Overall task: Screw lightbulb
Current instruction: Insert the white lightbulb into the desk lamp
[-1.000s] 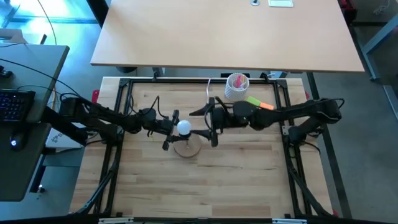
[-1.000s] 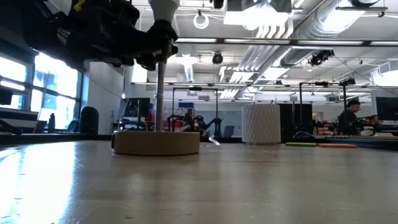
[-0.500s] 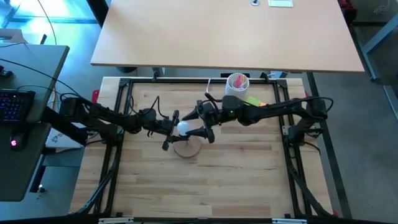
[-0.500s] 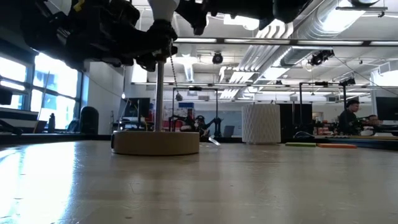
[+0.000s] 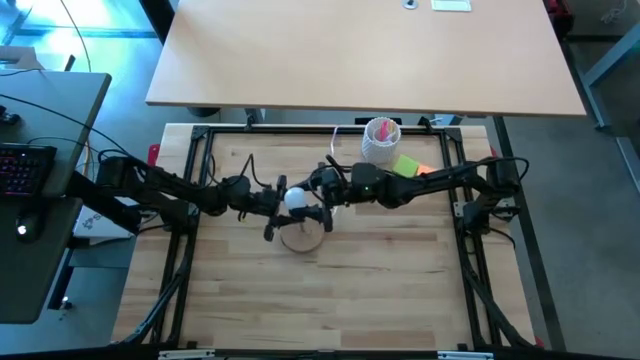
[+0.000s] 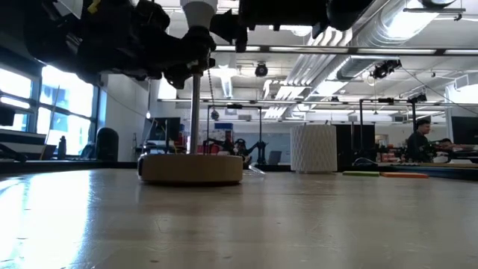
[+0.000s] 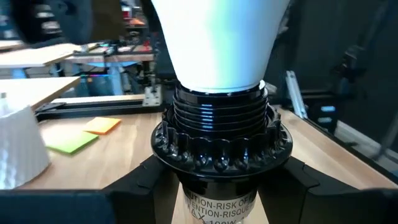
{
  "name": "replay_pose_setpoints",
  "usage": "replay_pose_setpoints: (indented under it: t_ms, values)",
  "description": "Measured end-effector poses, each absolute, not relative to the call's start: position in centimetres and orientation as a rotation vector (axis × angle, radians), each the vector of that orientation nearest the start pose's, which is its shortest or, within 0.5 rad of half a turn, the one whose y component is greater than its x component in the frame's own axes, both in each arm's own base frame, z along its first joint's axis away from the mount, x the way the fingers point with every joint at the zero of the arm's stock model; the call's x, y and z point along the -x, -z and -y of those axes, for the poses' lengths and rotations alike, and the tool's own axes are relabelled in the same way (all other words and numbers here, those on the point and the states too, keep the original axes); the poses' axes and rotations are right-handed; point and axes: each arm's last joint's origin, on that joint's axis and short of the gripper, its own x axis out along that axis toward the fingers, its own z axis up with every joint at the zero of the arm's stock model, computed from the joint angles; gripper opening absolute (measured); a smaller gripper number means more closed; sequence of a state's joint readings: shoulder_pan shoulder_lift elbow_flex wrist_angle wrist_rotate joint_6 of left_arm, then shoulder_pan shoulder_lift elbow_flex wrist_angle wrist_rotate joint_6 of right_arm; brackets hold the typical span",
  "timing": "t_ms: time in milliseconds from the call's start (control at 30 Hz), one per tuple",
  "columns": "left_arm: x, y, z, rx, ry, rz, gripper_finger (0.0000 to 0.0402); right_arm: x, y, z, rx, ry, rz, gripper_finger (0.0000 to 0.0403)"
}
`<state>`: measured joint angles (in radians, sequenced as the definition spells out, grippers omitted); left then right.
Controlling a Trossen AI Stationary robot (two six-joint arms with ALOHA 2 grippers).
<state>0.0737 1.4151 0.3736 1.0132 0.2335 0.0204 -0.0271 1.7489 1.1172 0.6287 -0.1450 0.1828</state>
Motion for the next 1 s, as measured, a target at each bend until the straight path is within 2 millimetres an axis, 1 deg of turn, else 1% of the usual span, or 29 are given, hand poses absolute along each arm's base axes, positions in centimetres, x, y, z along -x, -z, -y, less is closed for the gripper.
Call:
replay_pose_setpoints:
  t_ms: [133, 300, 433, 600, 800, 900, 1000]
  values:
    - [-25.1, -18.1, -1.1, -0.007, 0.083, -0.02, 0.017, -39.6, -26.5, -0.8, -0.174, 0.024, -0.018, 0.0298]
    - [-25.1, -18.2, -1.0, -0.011, -0.069, -0.01, 0.017, -39.4, -26.5, -2.8, -0.167, 0.266, 0.001, 0.0297]
    - [-25.1, -18.3, -0.7, -0.017, -0.167, -0.002, 0.017, -39.0, -26.5, -4.1, -0.14, 0.405, 0.011, 0.0297]
    - [-25.0, -18.4, -0.4, -0.032, -0.263, -0.001, 0.017, -38.7, -26.6, -5.3, -0.134, 0.496, 0.022, 0.0297]
    - [-25.0, -18.3, -0.4, -0.032, -0.289, -0.015, 0.017, -38.4, -26.4, -6.0, -0.072, 0.548, -0.009, 0.0297]
    - [-25.0, -18.1, -0.6, -0.003, -0.37, -0.046, 0.017, -37.5, -26.3, -7.0, -0.006, 0.629, -0.093, 0.0297]
    - [-24.9, -17.8, -1.2, -0.003, -0.471, -0.073, 0.017, -35.8, -26.7, -7.9, 0.07, 0.717, -0.19, 0.0297]
